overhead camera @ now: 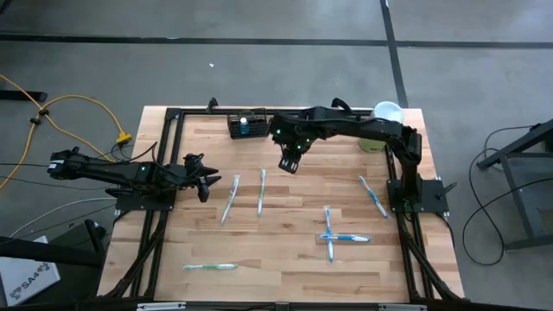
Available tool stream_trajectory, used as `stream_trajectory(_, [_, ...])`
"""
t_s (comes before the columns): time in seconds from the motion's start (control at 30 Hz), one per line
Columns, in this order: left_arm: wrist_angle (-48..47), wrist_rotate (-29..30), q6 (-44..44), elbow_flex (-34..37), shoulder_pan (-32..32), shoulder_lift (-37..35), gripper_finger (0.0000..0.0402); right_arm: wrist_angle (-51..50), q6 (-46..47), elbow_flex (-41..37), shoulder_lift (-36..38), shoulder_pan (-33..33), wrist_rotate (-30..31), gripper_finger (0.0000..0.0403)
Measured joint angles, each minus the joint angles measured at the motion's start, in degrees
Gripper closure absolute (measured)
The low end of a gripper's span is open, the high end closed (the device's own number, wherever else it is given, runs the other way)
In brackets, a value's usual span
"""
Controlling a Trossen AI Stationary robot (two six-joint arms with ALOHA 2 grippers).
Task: Pick & Place toothbrushing station
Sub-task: Put the blue mouthwash bottle into the wire organizer
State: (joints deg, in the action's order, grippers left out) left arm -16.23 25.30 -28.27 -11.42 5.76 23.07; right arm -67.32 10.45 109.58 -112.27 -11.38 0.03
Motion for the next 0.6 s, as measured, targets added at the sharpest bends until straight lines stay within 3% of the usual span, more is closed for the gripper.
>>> stream_trajectory(0.6, [0.02, 0.02, 0.00, 0.00, -0.02, 0.00, 0.0270, 2.74, -0.16, 0.00, 0.00, 10.15, -0.02, 0.0309])
